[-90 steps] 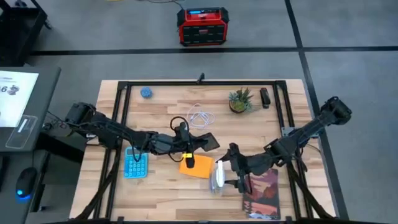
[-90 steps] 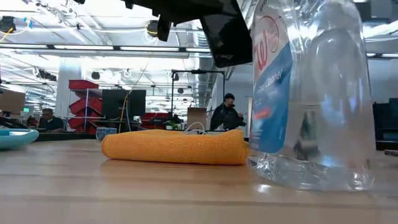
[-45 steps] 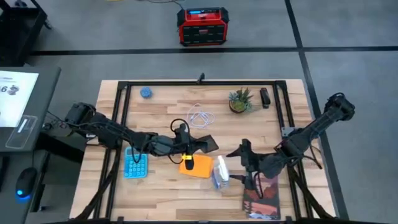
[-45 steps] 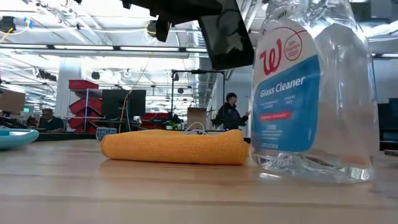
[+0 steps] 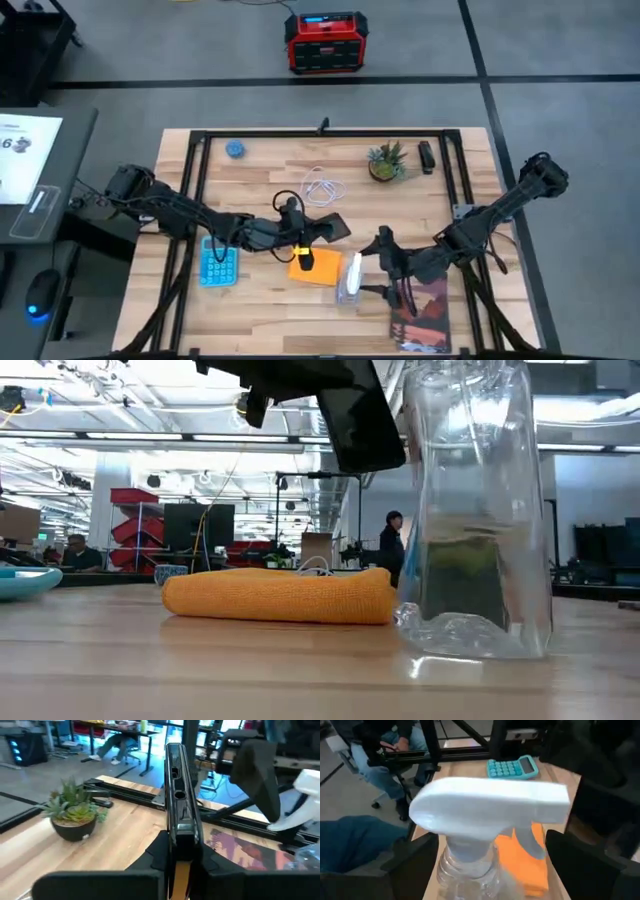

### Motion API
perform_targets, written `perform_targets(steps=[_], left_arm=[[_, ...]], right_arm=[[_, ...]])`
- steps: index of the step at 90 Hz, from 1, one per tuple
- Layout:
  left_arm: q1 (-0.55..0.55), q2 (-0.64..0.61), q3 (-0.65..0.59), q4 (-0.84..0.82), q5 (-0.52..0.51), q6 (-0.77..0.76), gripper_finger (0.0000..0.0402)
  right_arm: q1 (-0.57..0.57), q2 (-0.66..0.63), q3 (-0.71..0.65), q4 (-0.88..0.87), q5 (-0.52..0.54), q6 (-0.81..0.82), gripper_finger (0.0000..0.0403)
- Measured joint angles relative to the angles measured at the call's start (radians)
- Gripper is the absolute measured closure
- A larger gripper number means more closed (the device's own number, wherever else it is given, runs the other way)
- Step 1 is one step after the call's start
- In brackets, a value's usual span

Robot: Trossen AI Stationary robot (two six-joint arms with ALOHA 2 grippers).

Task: Apply microfiber cloth
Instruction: Spray the black cellphone

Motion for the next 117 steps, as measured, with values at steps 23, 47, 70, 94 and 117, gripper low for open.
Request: perform_targets(steps=[23,47,70,94,117], left_arm=[[-0.039,-0.003,-0.001,-0.06,-0.002,0.022,0.0392],[-0.053,-0.106,-0.001,-0.054,-0.005,0.118,0.0392],[-0.031,-0.132,0.0,-0.051,0.011,0.15,0.0392],[-0.012,-0.127,0.0,-0.025,0.062,0.15,0.0392],[-0.007,-0.128,0.0,-0.015,0.087,0.152,0.0392]], right_arm=[[0.059,-0.014,0.008,-0.156,0.088,0.09,0.0049],[-0.009,-0.014,-0.004,-0.305,0.232,0.146,0.0052],[-0.184,-0.014,-0.004,-0.004,0.022,-0.149,0.0088],[-0.315,-0.014,-0.004,0.072,-0.137,-0.184,0.0098],[-0.364,0.028,-0.003,0.124,-0.274,-0.184,0.0129]])
